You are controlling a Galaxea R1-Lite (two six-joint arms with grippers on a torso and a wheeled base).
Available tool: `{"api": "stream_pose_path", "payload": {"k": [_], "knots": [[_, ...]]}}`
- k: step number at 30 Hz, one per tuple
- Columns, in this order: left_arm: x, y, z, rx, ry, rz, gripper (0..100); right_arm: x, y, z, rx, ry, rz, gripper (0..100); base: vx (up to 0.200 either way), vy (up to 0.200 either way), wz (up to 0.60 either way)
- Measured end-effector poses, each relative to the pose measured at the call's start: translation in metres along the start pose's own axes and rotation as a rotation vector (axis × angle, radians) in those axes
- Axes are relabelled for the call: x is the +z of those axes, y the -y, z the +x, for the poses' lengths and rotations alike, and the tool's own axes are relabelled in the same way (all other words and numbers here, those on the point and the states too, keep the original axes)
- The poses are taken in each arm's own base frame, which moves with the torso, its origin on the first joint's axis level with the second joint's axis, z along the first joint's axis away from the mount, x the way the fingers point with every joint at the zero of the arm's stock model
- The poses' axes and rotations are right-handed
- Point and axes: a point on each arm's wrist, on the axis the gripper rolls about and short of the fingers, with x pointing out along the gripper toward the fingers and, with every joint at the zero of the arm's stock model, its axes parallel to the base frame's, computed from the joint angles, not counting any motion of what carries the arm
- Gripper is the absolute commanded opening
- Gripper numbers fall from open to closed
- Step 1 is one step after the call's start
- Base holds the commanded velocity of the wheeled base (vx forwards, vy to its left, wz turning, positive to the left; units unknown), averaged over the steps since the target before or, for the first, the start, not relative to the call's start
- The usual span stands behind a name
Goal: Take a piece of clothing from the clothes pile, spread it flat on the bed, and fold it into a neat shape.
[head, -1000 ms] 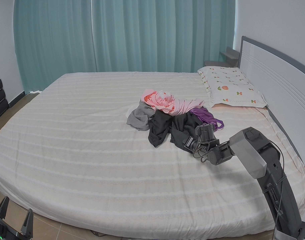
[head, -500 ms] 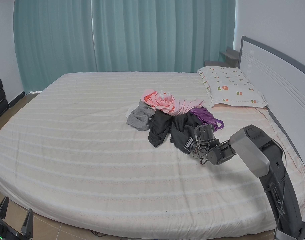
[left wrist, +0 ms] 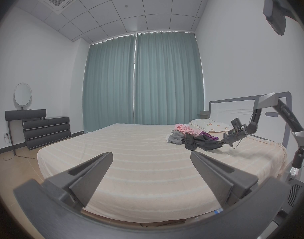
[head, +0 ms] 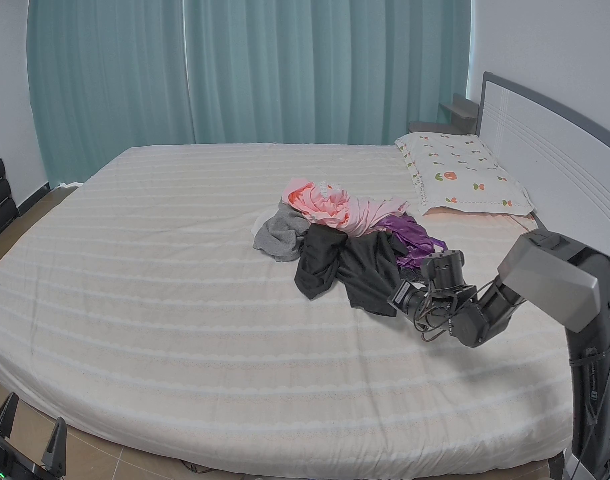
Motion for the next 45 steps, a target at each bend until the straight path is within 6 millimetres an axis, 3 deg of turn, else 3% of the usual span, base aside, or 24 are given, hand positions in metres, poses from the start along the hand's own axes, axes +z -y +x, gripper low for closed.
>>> {"api": "stream_pose_path", "payload": {"k": [14, 23, 29, 35, 45], "knots": [[0.000, 0.000, 0.000, 0.000, 0.000, 0.000, 100, 0.011, -0.044, -0.164, 0.287, 0.099, -0.032, 0, 0.000, 0.000, 0.00], [0.000, 0.000, 0.000, -0.006, 0.000, 0.001, 100, 0.019, -0.082, -0.238, 0.510, 0.194, -0.091, 0, 0.000, 0.000, 0.00], [0.000, 0.000, 0.000, -0.006, 0.000, -0.001, 100, 0.035, -0.107, -0.273, 0.658, 0.266, -0.115, 0, 0.000, 0.000, 0.00], [0.000, 0.000, 0.000, -0.014, 0.003, 0.033, 100, 0.043, -0.118, -0.301, 0.765, 0.292, -0.140, 0, 0.000, 0.000, 0.00], [0.000, 0.001, 0.000, -0.060, 0.004, 0.049, 100, 0.034, -0.108, -0.304, 0.749, 0.239, -0.148, 0, 0.000, 0.000, 0.00]]}}
